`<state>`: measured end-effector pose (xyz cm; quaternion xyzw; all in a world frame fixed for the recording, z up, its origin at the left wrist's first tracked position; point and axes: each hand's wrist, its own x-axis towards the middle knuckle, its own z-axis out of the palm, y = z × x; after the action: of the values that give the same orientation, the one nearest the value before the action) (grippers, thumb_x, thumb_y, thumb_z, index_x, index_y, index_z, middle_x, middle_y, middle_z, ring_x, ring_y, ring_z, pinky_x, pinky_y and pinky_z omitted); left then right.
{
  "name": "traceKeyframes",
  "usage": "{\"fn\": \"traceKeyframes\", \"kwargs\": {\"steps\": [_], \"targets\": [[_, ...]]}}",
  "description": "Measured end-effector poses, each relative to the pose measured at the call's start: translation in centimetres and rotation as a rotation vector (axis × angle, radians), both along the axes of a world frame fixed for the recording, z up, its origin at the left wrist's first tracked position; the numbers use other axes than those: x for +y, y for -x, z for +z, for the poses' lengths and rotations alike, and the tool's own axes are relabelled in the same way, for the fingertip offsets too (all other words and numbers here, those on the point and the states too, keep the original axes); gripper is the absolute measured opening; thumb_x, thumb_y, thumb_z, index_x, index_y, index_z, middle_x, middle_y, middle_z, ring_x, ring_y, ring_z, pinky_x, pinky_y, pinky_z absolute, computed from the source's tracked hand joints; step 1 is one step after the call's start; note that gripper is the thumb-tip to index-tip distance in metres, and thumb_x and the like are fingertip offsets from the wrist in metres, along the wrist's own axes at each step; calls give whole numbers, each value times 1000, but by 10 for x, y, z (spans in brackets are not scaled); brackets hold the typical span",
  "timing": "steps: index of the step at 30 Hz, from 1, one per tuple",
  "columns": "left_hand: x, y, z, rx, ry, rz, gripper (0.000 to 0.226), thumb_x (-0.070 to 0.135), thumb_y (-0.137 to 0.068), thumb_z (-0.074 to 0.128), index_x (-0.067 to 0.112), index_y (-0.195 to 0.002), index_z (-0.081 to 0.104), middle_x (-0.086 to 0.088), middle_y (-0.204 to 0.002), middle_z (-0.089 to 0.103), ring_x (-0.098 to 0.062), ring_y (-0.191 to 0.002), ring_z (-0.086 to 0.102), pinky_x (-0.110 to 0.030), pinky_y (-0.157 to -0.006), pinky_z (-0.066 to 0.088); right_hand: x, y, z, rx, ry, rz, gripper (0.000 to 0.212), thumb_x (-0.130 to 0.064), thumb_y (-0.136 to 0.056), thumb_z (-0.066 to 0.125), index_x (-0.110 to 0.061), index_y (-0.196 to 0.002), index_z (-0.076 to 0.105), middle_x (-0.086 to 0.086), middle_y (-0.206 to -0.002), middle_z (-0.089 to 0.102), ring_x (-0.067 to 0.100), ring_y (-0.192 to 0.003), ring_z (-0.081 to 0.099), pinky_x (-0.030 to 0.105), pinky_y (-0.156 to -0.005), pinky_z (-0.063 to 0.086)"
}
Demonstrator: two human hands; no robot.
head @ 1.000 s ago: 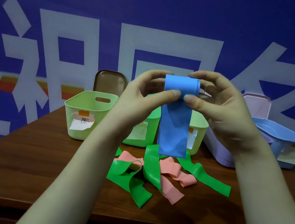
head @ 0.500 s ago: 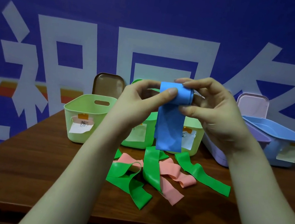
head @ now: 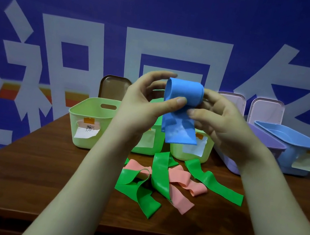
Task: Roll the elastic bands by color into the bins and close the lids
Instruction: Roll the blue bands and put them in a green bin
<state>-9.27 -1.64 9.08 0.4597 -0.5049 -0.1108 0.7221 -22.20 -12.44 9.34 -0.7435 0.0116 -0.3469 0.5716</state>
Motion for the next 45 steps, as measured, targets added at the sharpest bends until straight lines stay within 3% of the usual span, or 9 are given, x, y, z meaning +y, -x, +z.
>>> {"fn": "traceKeyframes", "kwargs": {"steps": [5, 8, 13, 18, 23, 27, 31, 36, 45], "targets": [[2, -1, 0, -52, 9, -31, 47, -4, -74, 74, 18, -113, 61, -9, -114, 65, -22, -108, 63, -34, -86, 56, 3, 0, 3, -11, -58, -4, 33, -34, -90, 53, -13, -115, 61, 5, -106, 70, 20, -95, 69, 37, -86, 55], [2, 0, -2, -109, 8, -16, 54, -10, -72, 74, 22, -113, 61, -4, -114, 64, -18, -108, 63, -35, -87, 56, 5, -4, 4, -25, -58, -111, 39, -42, -80, 56, -17, -109, 61, 0, -100, 68, 18, -90, 66, 42, -89, 52], [0, -2, -5, -104, 2, -23, 74, -12, -72, 71, 30, -128, 47, -1, -122, 56, -12, -110, 60, -23, -84, 53, 4, -3, 4, -70, -78, -88, 23, -19, -85, 61, -17, -108, 59, 6, -104, 62, 17, -94, 65, 38, -88, 54], [2, 1, -1, -29, -81, -16, 46, 29, -82, 72, 30, -123, 53, 7, -120, 57, -6, -109, 59, -23, -82, 52, 1, -1, 7, -113, -68, -25, 38, -10, -78, 62, -12, -116, 54, 10, -102, 64, 21, -94, 67, 37, -89, 54], [3, 5, 1, 75, -158, 18, 26, 41, -89, 59, 26, -110, 61, 14, -98, 61, -1, -92, 60, -22, -79, 53, 0, -1, 7, -132, 0, -35, 43, -7, -69, 67, -15, -110, 55, 4, -101, 65, 24, -96, 64, 40, -91, 52], [4, 4, 2, 65, -156, 48, 32, 41, -86, 61, 23, -113, 60, 11, -98, 62, -3, -91, 63, -20, -76, 55, -2, -1, 5, -136, 37, -32, 45, -3, -66, 70, -16, -107, 56, 4, -106, 65, 25, -103, 65, 35, -91, 54], [2, 1, 0, 34, -161, 59, 34, 32, -83, 69, 22, -113, 58, 0, -109, 65, -10, -95, 66, -19, -72, 55, -1, -1, 4, -130, 73, -30, 47, 13, -71, 68, -15, -106, 55, 8, -115, 62, 23, -106, 64, 40, -95, 52], [5, -3, -1, 102, -128, 1, 39, 21, -77, 74, 17, -114, 60, -5, -112, 66, -19, -101, 67, -32, -84, 57, -1, -1, 3, -88, 19, -35, 62, 18, -76, 61, -21, -124, 48, 10, -127, 56, 26, -115, 60, 37, -96, 52], [5, -6, -4, 94, -54, -38, 45, 6, -72, 76, 17, -113, 62, -8, -117, 65, -21, -102, 66, -31, -85, 55, 1, 0, 2, 3, 9, -82, 52, 16, -77, 62, -21, -112, 55, 1, -110, 66, 15, -100, 67, 30, -94, 52]]}}
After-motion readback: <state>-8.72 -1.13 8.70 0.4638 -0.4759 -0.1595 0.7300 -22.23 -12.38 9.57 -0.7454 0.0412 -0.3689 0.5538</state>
